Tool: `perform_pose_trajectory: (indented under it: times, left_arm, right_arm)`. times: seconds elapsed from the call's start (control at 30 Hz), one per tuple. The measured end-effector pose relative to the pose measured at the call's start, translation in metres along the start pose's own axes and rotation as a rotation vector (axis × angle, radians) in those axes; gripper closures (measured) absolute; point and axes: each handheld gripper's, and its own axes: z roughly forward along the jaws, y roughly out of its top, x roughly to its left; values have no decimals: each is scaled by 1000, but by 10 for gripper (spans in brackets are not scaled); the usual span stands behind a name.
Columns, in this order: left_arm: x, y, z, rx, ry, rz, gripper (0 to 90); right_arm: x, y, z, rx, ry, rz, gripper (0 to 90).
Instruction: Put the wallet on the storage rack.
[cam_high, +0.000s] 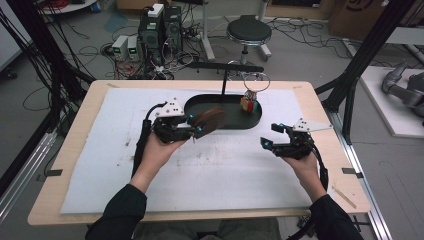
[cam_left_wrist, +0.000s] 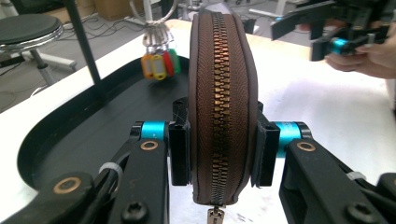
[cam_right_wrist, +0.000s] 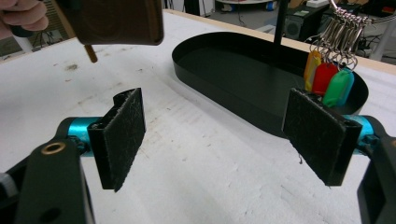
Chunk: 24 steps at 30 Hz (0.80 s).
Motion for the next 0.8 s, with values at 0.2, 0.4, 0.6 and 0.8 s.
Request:
perform_pose_trajectory:
  times: [0.2, 0.4, 0.6, 0.8]
  left_arm:
    - [11, 6, 14, 18, 30, 1, 663]
    - [22, 9, 31, 29, 57, -3, 663]
    - [33, 12, 48, 27, 75, -8, 664]
    - [46, 12, 64, 35, 105, -4, 663]
  right_arm:
    - [-1, 0, 0, 2, -4, 4, 220]
    - [-2, 0, 1, 4, -8, 2, 220]
    - [-1, 0, 2, 8, -4, 2, 220]
    - [-1, -1, 3, 14, 0, 3, 220]
